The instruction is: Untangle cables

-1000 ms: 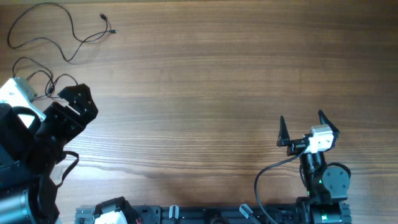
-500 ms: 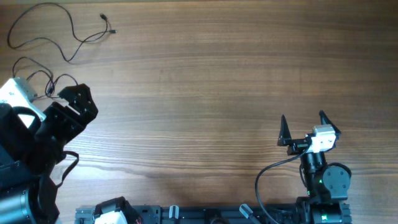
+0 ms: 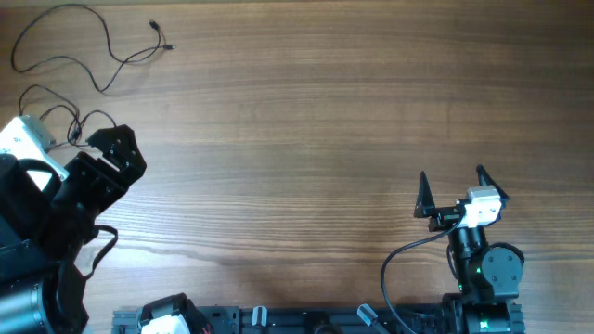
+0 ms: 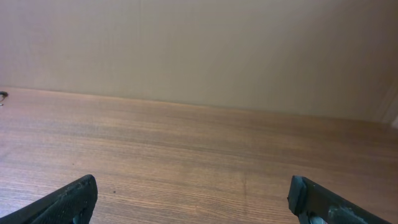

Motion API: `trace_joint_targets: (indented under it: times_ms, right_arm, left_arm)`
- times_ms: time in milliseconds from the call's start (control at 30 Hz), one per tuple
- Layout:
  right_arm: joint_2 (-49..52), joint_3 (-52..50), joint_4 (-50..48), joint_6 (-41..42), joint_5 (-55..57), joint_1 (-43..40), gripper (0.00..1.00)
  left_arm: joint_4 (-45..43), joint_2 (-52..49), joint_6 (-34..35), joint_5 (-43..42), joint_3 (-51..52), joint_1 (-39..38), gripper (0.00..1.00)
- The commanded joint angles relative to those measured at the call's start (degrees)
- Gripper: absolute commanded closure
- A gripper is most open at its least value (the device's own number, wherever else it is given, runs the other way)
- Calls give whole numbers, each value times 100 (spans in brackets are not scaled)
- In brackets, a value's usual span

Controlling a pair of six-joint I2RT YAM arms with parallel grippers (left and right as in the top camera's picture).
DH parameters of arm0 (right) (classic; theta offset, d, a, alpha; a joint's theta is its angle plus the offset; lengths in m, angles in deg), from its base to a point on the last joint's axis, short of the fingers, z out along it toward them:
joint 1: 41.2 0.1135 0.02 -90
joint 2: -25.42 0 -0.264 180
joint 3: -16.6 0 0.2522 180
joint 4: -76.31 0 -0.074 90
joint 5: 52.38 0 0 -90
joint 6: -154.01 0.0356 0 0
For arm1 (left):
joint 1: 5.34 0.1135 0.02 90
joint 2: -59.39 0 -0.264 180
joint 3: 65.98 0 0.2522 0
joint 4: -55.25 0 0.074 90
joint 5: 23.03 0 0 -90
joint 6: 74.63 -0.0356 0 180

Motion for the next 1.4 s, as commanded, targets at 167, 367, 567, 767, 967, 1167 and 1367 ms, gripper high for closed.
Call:
trace_joint_targets:
  times_ms: [167,367,567,767,967,1167,1367]
  right_arm:
    - [-79,-9,-17,90,-4,-24,0]
    - [-79,-9,-20,92,-4,-24,0]
    - [-79,-9,-20,90,-4,-24,0]
    - [-79,-9,-20,92,-4,-24,0]
    - [-79,-9,-17,92,-4,-24,0]
    - [-79,-9,-17,90,-4,-24,0]
    - [-79,-9,-17,87,-4,-24,0]
  left_arm:
    - [37,-11,-136,297,-52,-48,0]
    - [461,149,-133,660,-52,-872,0]
    - [693,885,-146,1237,466,-1185,0]
    - [-197,2173,-531,1217,2013,-1198,0]
    - [-649,3464,-778,1261,3298,-1786,0]
    - [-1311,3856,-1408,1320,3932,-2048,0]
    - [-2474,4317,-1506,1351,4968,-2138,0]
